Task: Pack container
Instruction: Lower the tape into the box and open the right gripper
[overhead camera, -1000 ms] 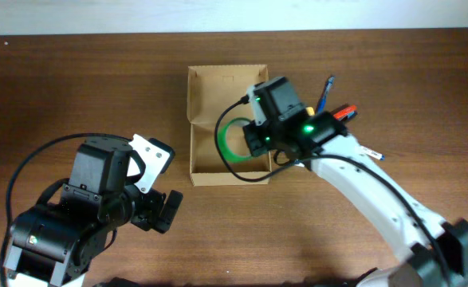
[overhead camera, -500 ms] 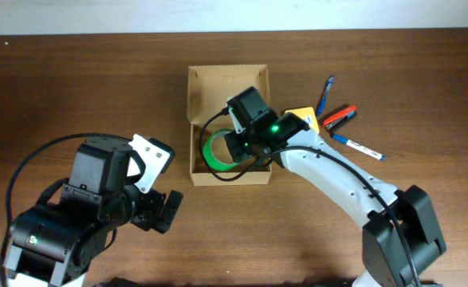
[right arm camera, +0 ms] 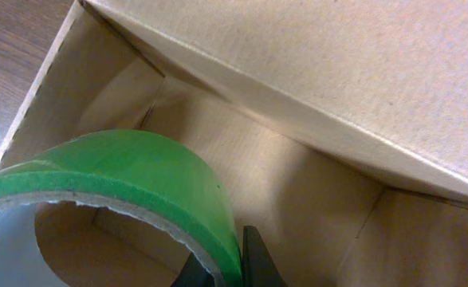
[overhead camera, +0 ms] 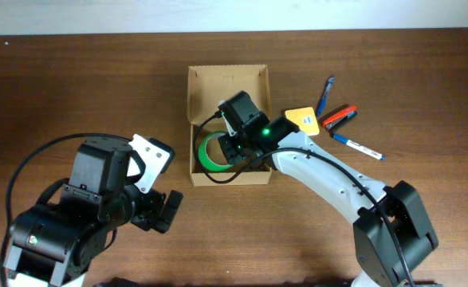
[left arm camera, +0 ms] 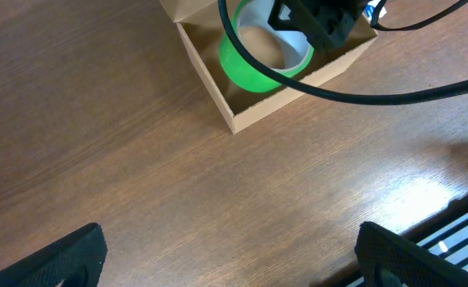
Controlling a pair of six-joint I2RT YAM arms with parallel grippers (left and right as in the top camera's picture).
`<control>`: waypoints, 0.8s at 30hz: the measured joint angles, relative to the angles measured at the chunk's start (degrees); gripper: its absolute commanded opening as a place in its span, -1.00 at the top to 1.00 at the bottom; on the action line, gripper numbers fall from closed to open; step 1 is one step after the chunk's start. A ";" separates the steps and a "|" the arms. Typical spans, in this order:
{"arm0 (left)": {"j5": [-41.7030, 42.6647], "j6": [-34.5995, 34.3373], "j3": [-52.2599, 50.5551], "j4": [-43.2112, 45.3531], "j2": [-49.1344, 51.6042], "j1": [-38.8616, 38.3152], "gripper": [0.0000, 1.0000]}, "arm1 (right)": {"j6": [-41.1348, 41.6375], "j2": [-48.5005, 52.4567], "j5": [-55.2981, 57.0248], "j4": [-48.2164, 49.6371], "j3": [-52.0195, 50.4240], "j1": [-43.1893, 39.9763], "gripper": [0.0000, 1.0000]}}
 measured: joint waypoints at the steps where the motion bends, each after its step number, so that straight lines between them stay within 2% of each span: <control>1: 0.00 0.00 0.00 -0.02 0.00 0.00 -0.99 | -0.02 0.00 0.24 0.00 -0.02 0.00 0.92; 24: 0.00 0.00 0.00 -0.02 0.00 0.00 -0.99 | 0.04 0.02 0.52 0.61 0.00 0.00 0.92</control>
